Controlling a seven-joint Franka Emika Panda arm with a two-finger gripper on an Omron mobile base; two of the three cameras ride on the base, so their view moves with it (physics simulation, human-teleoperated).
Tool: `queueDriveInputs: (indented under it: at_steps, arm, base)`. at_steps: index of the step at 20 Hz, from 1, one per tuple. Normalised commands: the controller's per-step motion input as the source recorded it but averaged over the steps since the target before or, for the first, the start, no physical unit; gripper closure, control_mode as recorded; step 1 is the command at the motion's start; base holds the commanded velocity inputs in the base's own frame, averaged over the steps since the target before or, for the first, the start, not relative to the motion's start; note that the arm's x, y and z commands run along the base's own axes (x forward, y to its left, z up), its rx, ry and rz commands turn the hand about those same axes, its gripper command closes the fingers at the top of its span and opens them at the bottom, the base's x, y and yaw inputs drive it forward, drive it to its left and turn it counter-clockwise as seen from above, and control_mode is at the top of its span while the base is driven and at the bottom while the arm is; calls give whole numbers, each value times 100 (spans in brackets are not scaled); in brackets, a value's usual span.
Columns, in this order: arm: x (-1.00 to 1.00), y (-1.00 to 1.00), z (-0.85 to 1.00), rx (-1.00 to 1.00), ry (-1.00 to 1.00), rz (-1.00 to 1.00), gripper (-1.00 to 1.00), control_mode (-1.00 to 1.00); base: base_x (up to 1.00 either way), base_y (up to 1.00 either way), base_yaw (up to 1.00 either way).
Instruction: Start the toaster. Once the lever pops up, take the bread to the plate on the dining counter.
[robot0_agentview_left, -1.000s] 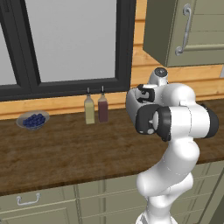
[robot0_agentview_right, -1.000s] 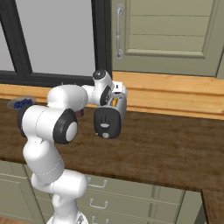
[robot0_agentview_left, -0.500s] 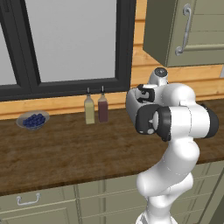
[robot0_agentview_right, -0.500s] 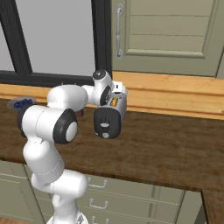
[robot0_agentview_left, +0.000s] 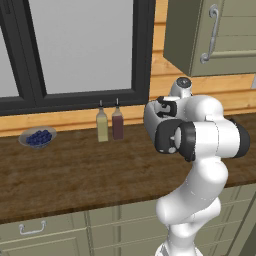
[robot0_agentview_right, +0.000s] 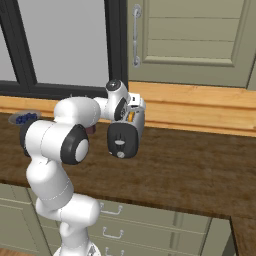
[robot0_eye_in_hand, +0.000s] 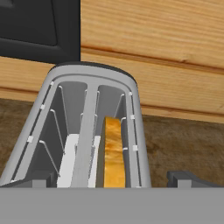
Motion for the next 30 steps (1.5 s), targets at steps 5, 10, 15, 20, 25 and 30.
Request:
queueDriveInputs:
  at_steps: [5,10,15,20,25,30]
  arm:
    - [0,0,0,0,0,0,-100,-100]
    - [0,0,0,0,0,0,-100,-100]
    - [0,0,0,0,0,0,-100,-100]
    - [0,0,0,0,0,0,-100,-100]
    - [0,0,0,0,0,0,-100,-100]
    - [0,0,0,0,0,0,-100,-100]
  base:
    - [0,0,0]
    - [0,0,0]
    - [0,0,0]
    - [0,0,0]
    - [0,0,0]
    - [0,0,0]
